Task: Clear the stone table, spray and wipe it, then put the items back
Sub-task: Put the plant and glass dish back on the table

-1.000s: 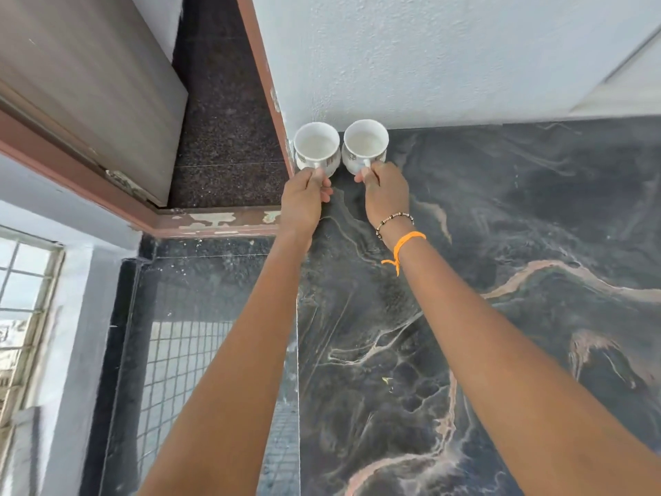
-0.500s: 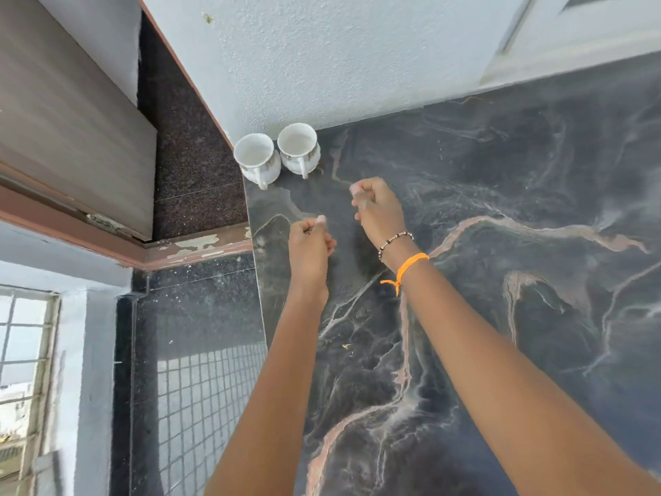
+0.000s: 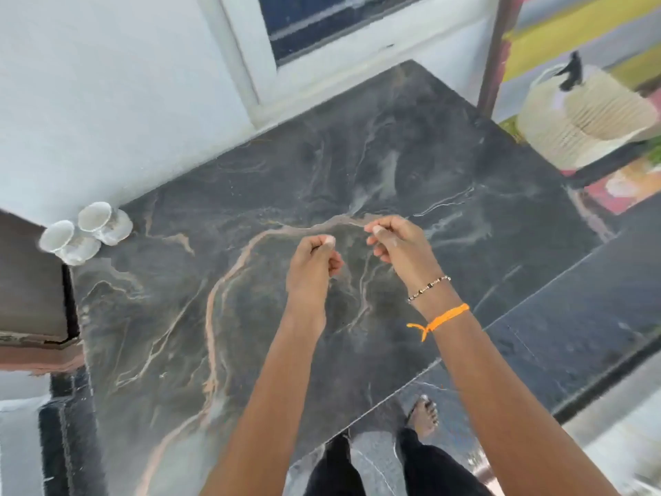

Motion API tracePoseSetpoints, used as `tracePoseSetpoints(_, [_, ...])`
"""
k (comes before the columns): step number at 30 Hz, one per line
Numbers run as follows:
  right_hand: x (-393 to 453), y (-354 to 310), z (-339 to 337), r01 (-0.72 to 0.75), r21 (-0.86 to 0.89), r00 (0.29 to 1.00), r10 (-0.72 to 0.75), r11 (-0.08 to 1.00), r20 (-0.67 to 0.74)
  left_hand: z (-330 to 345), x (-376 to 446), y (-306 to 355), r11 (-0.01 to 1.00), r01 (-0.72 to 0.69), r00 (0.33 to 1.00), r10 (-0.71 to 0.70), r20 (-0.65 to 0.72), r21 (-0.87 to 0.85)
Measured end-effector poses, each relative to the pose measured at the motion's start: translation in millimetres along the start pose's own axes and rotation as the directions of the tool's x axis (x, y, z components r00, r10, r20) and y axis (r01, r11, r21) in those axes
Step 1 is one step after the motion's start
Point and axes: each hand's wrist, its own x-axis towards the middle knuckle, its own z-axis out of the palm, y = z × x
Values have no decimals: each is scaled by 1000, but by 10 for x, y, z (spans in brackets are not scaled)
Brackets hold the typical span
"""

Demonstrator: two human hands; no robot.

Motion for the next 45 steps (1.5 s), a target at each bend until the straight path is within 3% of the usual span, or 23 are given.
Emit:
tracePoseSetpoints(11, [80,53,-2497,33,130,933,16,991,-359,2631,-358,-257,992,-88,928,47,371,93])
tracePoseSetpoints(17, [492,124,-3439,32,149,880,43,988,-473,3663,-177,-312,989,-81,888,16,459,122])
tracePoseSetpoints(30, [1944,213,-5048,-82,119,835,133,990,-534,5608,767,-319,950,-46,877,-110,468,308])
tracePoseSetpoints(35, [2387,425,-5615,-139,167,843,205,976,-497,6180,1024,-527,904,-41,879,-170,445,426])
tracePoseSetpoints(45, [3231,1089,-6830,-378,156,823,408,913,-396,7510,1316,-1201,824,153,882,-363,300,546])
